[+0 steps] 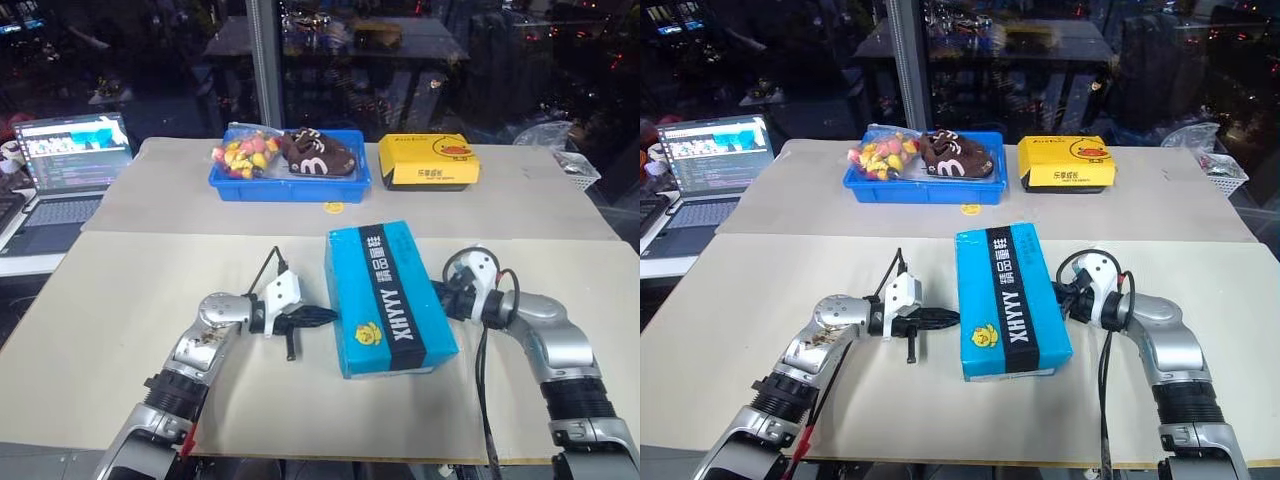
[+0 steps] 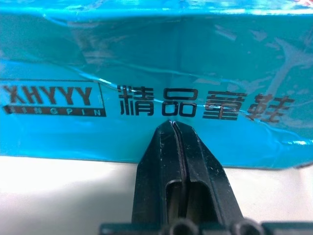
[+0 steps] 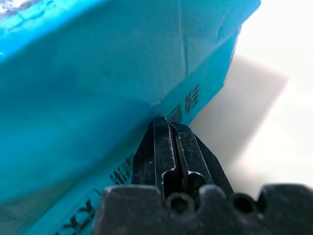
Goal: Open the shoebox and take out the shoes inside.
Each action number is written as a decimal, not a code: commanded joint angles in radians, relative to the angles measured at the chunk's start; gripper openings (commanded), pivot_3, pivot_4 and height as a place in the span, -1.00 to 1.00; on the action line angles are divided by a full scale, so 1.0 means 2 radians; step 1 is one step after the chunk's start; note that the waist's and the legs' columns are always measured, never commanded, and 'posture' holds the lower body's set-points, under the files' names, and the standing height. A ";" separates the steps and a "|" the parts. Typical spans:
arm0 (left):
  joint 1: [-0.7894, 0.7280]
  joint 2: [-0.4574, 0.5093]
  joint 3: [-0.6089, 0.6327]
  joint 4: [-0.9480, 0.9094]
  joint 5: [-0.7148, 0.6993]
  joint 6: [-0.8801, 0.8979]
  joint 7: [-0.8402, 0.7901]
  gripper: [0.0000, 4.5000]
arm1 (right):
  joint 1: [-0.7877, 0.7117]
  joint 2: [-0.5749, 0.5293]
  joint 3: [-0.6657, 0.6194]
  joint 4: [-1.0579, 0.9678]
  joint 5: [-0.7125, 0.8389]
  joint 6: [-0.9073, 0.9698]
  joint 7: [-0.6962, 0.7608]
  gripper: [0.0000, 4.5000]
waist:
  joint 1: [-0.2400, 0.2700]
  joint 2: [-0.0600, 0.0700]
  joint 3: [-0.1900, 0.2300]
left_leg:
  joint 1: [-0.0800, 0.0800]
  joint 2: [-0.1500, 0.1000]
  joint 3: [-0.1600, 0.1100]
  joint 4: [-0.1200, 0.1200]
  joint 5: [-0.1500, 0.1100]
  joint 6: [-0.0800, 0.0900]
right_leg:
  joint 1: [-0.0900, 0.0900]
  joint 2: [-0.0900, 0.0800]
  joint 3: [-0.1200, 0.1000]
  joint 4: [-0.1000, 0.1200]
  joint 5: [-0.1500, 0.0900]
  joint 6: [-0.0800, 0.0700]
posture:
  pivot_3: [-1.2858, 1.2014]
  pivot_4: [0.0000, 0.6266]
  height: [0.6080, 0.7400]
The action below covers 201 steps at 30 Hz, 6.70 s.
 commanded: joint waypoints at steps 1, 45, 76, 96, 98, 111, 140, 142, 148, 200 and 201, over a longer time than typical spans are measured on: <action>0.000 0.016 0.023 -0.009 -0.002 -0.017 0.010 -1.00 | 0.006 -0.015 -0.004 -0.008 -0.005 -0.014 0.008 -0.95 | 0.000 0.000 0.000 | 0.000 0.000 0.000 0.000 0.000 0.000 | 0.000 0.000 0.000 0.000 0.000 0.000 | 0.03 -0.52 1.00; 0.053 0.404 0.394 -0.190 -0.231 0.263 -0.049 0.97 | -0.217 0.123 0.146 -0.124 0.111 0.163 0.048 -1.00 | -0.010 0.001 0.007 | -0.004 0.001 0.000 -0.002 0.000 0.000 | -0.010 0.001 -0.001 0.008 0.000 -0.003 | 0.03 -0.52 1.00; 0.028 0.352 0.270 -0.206 -0.222 0.224 -0.046 1.00 | -0.350 -0.019 0.246 0.024 -0.125 -0.155 0.271 0.97 | -0.013 0.000 0.008 | -0.004 0.001 0.000 -0.001 0.000 -0.001 | -0.009 0.001 0.000 0.008 0.000 -0.003 | 0.03 -0.52 1.00; 0.057 0.355 0.290 -0.240 -0.232 0.250 -0.027 1.00 | -0.367 0.026 0.229 0.122 -0.177 -0.245 0.259 -0.25 | -0.013 0.000 0.008 | -0.004 0.001 0.000 -0.001 0.000 -0.001 | -0.009 0.001 -0.001 0.008 0.000 -0.005 | 0.03 -0.52 1.00; 0.053 0.354 0.285 -0.237 -0.229 0.247 -0.027 1.00 | -0.362 0.018 0.222 0.096 -0.169 -0.234 0.266 -0.58 | -0.013 0.000 0.008 | -0.004 0.001 0.000 -0.001 0.000 -0.001 | -0.009 0.001 -0.001 0.008 0.000 -0.005 | 0.03 -0.52 1.00; 0.025 0.351 0.253 -0.218 -0.216 0.233 -0.031 1.00 | -0.322 -0.031 0.186 -0.039 -0.123 -0.146 0.275 -0.96 | -0.012 0.000 0.008 | -0.004 0.001 0.000 -0.001 0.000 -0.001 | -0.009 0.001 -0.001 0.008 0.000 -0.004 | 0.03 -0.52 1.00; 0.016 0.360 0.243 -0.201 -0.198 0.219 -0.045 1.00 | -0.260 0.039 0.092 0.081 -0.044 -0.059 0.146 -0.96 | -0.013 0.000 0.008 | -0.004 0.001 0.000 -0.001 0.000 -0.001 | -0.009 0.000 0.000 0.008 0.000 -0.005 | 0.03 -0.52 1.00; 0.017 0.360 0.244 -0.201 -0.197 0.219 -0.046 1.00 | -0.280 0.063 0.046 0.070 0.021 0.008 0.134 -0.96 | -0.017 0.000 0.008 | -0.004 0.001 0.000 -0.001 0.000 -0.001 | -0.009 0.001 0.000 0.008 0.000 -0.005 | 0.03 -0.52 1.00; 0.018 0.360 0.245 -0.200 -0.194 0.220 -0.049 1.00 | -0.296 0.058 0.023 0.066 0.036 0.009 0.128 -0.96 | -0.014 0.000 0.008 | -0.004 0.001 0.000 -0.001 0.001 -0.001 | -0.009 0.001 0.000 0.009 0.001 -0.005 | 0.03 -0.52 1.00; 0.004 0.357 0.233 -0.196 -0.188 0.221 -0.054 1.00 | -0.401 0.017 -0.199 0.249 0.170 0.012 -0.028 -0.96 | -0.014 0.001 0.008 | -0.004 0.001 0.000 -0.001 0.001 -0.001 | -0.009 0.000 0.000 0.008 0.001 -0.005 | 0.03 -0.52 1.00; 0.003 0.356 0.232 -0.195 -0.188 0.221 -0.054 1.00 | -0.397 0.001 -0.198 0.249 0.155 -0.002 -0.041 -0.96 | -0.014 0.001 0.008 | -0.005 0.001 0.000 -0.001 0.001 -0.001 | -0.009 0.000 0.000 0.008 0.001 -0.005 | 0.03 -0.52 1.00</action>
